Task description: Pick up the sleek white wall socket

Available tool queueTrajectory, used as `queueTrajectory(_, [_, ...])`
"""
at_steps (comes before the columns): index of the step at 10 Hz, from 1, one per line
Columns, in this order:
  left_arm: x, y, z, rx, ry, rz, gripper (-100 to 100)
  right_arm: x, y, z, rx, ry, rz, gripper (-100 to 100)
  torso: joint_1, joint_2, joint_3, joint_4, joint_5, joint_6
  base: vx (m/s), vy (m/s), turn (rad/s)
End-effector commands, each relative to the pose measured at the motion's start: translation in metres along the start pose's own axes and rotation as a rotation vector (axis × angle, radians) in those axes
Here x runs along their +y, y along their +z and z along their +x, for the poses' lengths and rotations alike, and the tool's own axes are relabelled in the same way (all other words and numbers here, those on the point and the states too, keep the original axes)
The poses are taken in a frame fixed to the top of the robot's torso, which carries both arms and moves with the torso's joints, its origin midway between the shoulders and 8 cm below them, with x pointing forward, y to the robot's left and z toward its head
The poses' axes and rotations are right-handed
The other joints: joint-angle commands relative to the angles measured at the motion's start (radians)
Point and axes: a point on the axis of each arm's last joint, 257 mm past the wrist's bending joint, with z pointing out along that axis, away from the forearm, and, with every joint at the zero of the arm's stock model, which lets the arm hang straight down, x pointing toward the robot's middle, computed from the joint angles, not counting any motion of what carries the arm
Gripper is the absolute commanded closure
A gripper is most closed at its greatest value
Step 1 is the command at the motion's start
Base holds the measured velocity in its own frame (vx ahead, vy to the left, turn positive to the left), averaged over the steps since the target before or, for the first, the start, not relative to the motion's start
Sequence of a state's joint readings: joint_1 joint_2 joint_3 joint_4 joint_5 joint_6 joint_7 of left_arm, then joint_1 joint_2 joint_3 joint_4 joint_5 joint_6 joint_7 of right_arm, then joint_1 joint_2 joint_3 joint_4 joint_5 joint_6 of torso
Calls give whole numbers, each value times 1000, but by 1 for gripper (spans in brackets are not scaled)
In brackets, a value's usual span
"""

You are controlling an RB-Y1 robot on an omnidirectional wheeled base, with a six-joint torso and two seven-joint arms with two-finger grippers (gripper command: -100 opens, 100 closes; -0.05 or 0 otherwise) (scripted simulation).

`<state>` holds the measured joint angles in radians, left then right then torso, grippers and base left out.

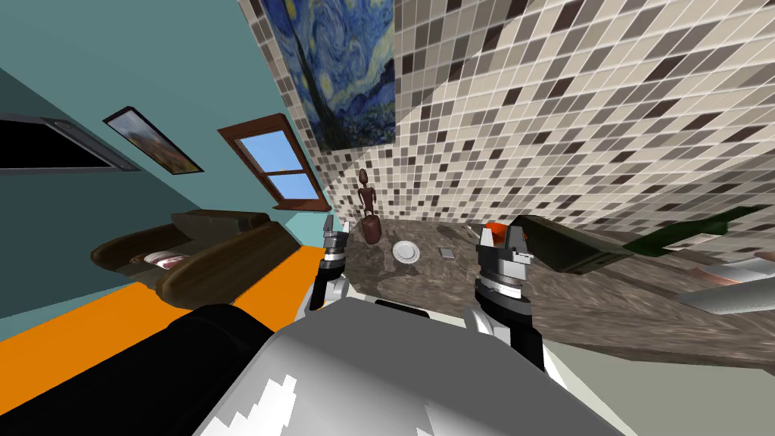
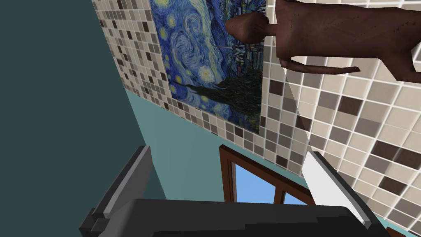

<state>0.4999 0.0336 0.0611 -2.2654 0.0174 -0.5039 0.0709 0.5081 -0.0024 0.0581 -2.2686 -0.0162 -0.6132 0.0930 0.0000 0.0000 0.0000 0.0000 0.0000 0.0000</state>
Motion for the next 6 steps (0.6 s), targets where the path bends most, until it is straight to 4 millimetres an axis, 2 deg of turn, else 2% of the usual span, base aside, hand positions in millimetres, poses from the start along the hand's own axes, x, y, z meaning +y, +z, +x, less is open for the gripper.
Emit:
queueTrajectory(1, [0,0,0,0,0,0,0,-1,-3,6,37,-10,0,-100,0,0,0,0,0,0,-50,24,-42])
queueTrajectory(3, [0,0,0,0,0,0,0,-1,-10,17,97,-23,-2,-100,3,7,4,1,1,0,-127,50,-52])
queueTrajectory(6, [0,0,0,0,0,0,0,-8,-30,40,212,-47,7,-100,6,11,6,2,1,0,-165,92,-22])
